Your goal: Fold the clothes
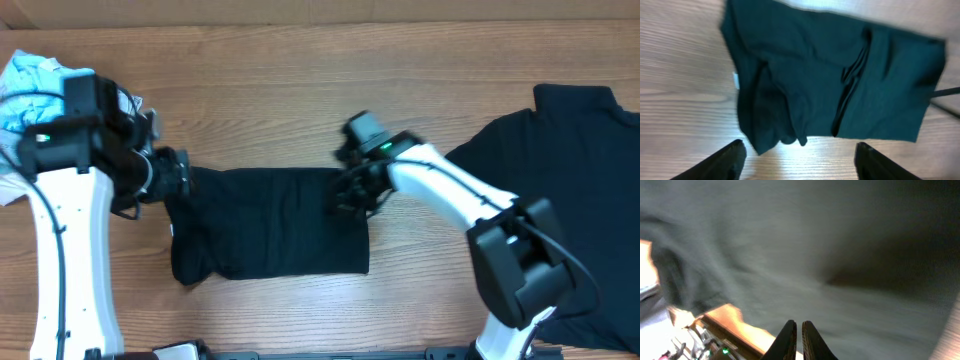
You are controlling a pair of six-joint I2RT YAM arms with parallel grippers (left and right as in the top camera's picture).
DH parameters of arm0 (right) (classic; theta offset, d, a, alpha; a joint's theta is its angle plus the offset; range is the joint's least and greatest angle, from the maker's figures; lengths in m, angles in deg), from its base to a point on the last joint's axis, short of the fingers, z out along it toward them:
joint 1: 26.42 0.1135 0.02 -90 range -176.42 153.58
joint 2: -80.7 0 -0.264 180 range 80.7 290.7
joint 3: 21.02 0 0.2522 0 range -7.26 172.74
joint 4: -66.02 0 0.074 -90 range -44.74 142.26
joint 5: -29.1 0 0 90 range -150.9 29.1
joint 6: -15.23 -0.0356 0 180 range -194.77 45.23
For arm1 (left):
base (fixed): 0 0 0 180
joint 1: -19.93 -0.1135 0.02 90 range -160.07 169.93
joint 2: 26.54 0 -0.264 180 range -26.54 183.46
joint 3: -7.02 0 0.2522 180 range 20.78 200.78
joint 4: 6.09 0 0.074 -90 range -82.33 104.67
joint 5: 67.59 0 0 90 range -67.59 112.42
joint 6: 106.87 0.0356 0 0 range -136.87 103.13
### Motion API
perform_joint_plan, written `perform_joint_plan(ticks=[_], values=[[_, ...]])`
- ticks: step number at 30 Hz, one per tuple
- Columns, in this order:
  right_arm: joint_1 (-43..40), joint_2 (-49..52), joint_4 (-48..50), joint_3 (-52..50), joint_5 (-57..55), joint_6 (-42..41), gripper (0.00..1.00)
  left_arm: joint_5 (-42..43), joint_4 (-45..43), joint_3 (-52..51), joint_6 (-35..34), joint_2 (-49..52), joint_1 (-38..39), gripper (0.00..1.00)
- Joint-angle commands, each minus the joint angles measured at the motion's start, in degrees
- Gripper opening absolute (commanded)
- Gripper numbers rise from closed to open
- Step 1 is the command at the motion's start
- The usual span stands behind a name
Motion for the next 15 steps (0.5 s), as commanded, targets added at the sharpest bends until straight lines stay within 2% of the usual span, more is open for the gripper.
perform_joint_plan(ticks=[1,7,11,15], values=[[-2.4,-2.4,-4.3,0.5,-1.9,9.0,0.09,4.6,-4.7,-9.6,0.2,-0.1,-0.2,0.62],[-3.0,-2.3,-5.2,-3.7,-5.5,12.3,0.11,5.0,-17.4,-25.0,-1.1,-0.1,-0.4,0.19],[-2.9,-2.3,-3.9,-5.4,-6.6,15.6,0.12,4.3,-24.6,-33.1,-2.1,-0.1,-0.9,0.08],[-3.3,-2.3,-3.9,-5.4,-7.1,17.1,0.13,-5.1,-28.0,-37.3,-7.7,-0.1,-2.5,0.04]])
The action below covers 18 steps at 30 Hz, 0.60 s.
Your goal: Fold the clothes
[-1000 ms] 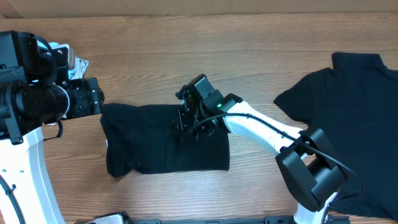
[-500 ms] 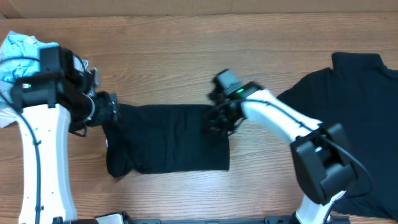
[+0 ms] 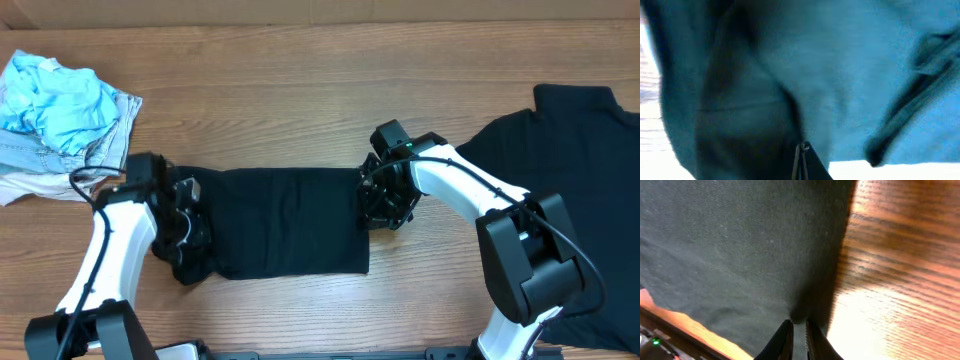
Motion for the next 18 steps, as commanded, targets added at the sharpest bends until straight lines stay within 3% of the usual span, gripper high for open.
perform_joint_plan(ticks=[1,6,8,12,18], values=[[-0.2,-1.9,0.0,-0.2,-1.2,4.5,0.13,-7.5,-2.3,-3.0,-6.6,-0.3,-2.4,0.05],[-0.2,-1.9,-0.4,-0.2,-1.2,5.9,0.13,-7.6,-2.0,0.2,-5.7,-0.5,-5.7,0.04],[-0.2,-1.9,-0.3,-0.2,-1.2,5.9,0.14,-8.9,-1.2,1.9,-5.2,-0.5,-7.4,0.13],[-0.2,-1.9,-0.4,-0.2,-1.2,5.9,0.17,-7.3,-2.9,2.1,-7.0,-0.3,-11.0,0.16],[-0.2,-1.9,0.0,-0.2,-1.2,5.9,0.16,7.1,-2.4,0.3,-5.4,-0.3,-9.5,0.16]])
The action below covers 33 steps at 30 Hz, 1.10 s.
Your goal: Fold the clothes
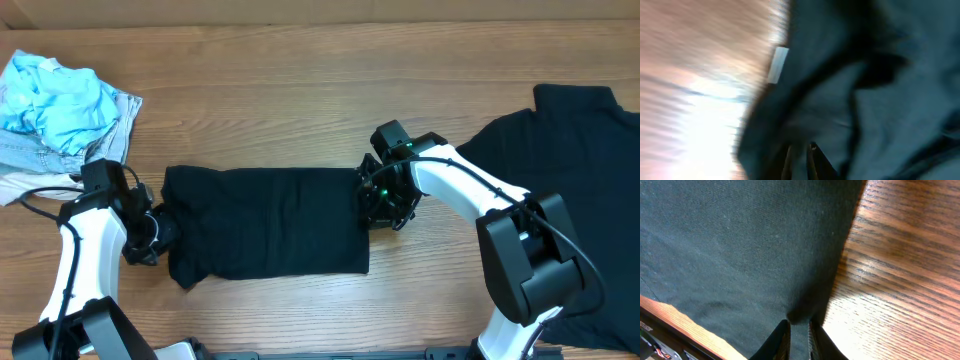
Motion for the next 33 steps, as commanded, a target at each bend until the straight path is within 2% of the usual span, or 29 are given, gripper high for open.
perform_joint_plan(ticks=[1,3,5,6,9,13,14,16,21,24,29,30,31,32,33], values=[[-0.1,-1.9,0.5,-0.2,-0.3,0.6,0.17,8.6,-1.0,-1.7,0.1,-0.3,2.5,0.2],[-0.1,-1.9,0.1,-0.2,-0.4,0.6,0.25,4.3,-2.1,-4.0,0.0,-0.3,3.4,0.25],[-0.1,-1.9,-0.2,-0.2,-0.4,0.6,0.51,0.3,-3.2,-6.6,-2.4,-0.3,3.4,0.25],[-0.1,-1.9,-0.5,-0.2,-0.6,0.6,0.6,-1.0,-3.8,-8.1,-3.9,-0.3,3.2,0.25],[-0.1,-1.9,-1.4,-0.2,-3.2,0.3,0.64,-0.8,-7.1,-11.4,-6.3,-0.3,2.0,0.22],[-0.1,-1.9,-3.4,-0.2,-5.7,0.4,0.61,-2.0,-8.2,-12.2,-7.7,-0.3,0.5,0.21],[-0.1,-1.9,-3.5,-0.2,-5.5,0.4,0.58,-2.7,-8.7,-12.1,-8.1,-0.3,0.2,0.21],[0.0,-1.9,-2.6,-0.6,-4.7,0.4,0.44,-5.3,-9.7,-12.2,-9.3,-0.3,-0.4,0.22],[0.6,-1.9,3.4,-4.0,0.4,1.0,0.46,-7.1,-12.8,-12.2,-11.1,-0.3,-0.7,0.21],[0.6,-1.9,6.2,-6.4,5.4,4.3,0.49,-6.8,-14.2,-12.2,-11.1,-0.3,-0.7,0.21],[0.6,-1.9,6.1,-8.5,8.2,11.1,0.48,-6.3,-13.6,-12.2,-11.0,-0.3,-0.7,0.24],[0.6,-1.9,6.2,-8.6,8.2,11.2,0.45,-6.3,-13.2,-12.2,-11.0,-0.3,-0.7,0.25],[0.6,-1.9,6.6,-8.6,8.6,12.1,0.35,-6.3,-12.8,-12.2,-10.8,-0.3,-0.7,0.26],[0.6,-1.9,6.9,-8.6,8.6,12.2,0.3,-6.3,-12.7,-12.2,-10.4,-0.3,-0.7,0.26],[0.6,-1.9,7.2,-8.6,8.6,12.2,0.27,-6.2,-12.6,-12.2,-10.2,-0.3,-0.7,0.27]])
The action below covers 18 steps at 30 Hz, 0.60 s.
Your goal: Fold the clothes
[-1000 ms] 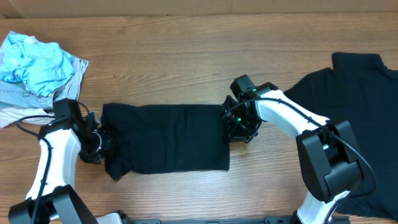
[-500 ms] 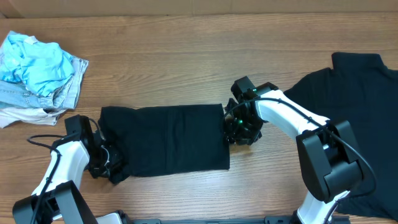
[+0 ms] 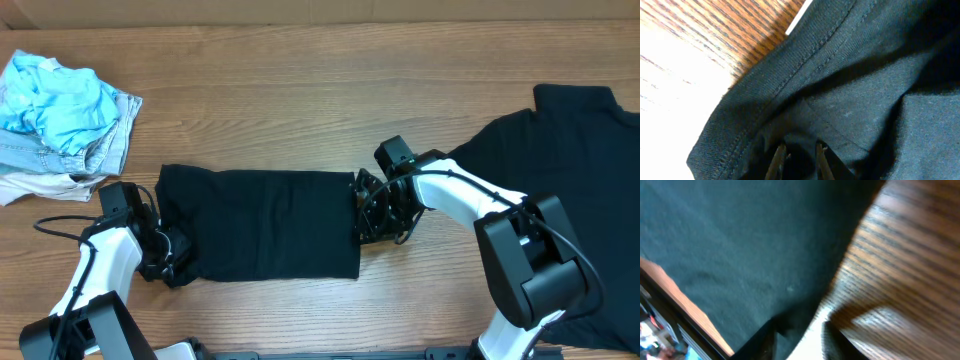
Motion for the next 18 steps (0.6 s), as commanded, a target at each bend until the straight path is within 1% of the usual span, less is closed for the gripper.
perform_joint_plan(ticks=[1,2,3,4,5,6,9,11,12,13,15,16,18], values=[[0.4,-0.8,1.0,-0.8,1.5,3.6,0.25,-2.4,0.8,-0.5,0.1,-0.1,-0.5,0.3],[0.4,-0.8,1.3,-0.8,1.4,3.6,0.2,-1.8,0.8,-0.5,0.4,-0.1,-0.5,0.38],[0.2,-0.8,2.1,-0.8,0.9,3.6,0.13,-0.2,0.7,-0.4,1.3,-0.1,-0.5,0.61],[0.1,-0.8,2.7,-0.8,0.2,3.5,0.08,0.7,0.4,-0.3,1.9,-0.1,-0.5,0.77],[-0.2,-0.8,3.4,-0.8,-0.7,3.5,0.04,1.5,-0.1,0.0,3.0,-0.1,-0.5,0.84],[-0.4,-0.8,4.2,-0.8,-1.8,3.3,0.04,1.9,-0.4,0.3,4.3,-0.1,-0.5,0.87],[-1.8,-0.8,6.7,-0.7,-9.9,-3.0,0.04,3.9,-0.6,1.2,6.9,-0.1,-0.5,0.88],[-3.5,-0.8,7.6,-0.2,-14.7,-6.5,0.04,7.4,-0.6,1.3,8.2,-0.1,-0.2,0.88],[-4.4,-0.8,7.7,0.2,-15.0,-6.8,0.04,9.3,-0.6,1.3,9.0,-0.1,0.1,0.88],[-5.2,-0.8,7.4,0.8,-15.0,-6.8,0.07,10.4,-0.6,1.3,9.6,-0.1,0.3,0.89],[-6.9,-0.8,5.9,2.4,-15.2,-6.8,0.38,11.1,-0.6,1.3,9.8,-0.1,0.9,0.92],[-7.8,-0.8,5.0,3.3,-15.2,-6.8,0.42,11.1,-0.6,1.3,9.8,-0.1,1.1,0.93],[-9.0,-0.8,2.6,5.3,-14.6,-7.0,0.42,11.5,-0.6,1.3,10.4,-0.1,1.2,0.95]])
